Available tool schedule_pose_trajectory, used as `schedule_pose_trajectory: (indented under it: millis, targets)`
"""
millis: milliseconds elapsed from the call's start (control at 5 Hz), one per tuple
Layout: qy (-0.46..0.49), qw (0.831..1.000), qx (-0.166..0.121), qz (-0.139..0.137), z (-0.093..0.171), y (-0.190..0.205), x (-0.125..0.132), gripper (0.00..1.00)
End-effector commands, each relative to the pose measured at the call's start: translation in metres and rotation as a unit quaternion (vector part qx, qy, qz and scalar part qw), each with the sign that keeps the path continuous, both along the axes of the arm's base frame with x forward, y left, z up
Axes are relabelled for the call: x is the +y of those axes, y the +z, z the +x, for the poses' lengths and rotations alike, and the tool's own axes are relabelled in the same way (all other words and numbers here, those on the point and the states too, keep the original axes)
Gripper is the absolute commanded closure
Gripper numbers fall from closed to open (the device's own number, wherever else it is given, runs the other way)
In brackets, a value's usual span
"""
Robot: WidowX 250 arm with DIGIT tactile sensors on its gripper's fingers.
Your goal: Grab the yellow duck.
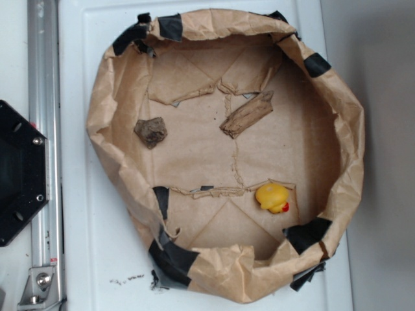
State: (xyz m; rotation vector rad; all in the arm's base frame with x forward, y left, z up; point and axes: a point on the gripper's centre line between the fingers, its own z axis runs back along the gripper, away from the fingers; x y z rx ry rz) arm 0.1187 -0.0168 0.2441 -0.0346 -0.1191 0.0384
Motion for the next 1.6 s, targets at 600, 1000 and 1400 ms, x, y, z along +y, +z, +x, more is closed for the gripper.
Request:
schedule_pose_trajectory:
  millis: [600,1000,1400]
  targets:
    - [0.296,0.940,-0.167,0.008,0.090,-0.060,0.047,0.00]
    - [0.248,0.960,-0.127,-0.017,0.142,-0.123,0.023,0.00]
    - [0.242,0.965,-0.097,-0.015,0.184,-0.159,0.005,0.00]
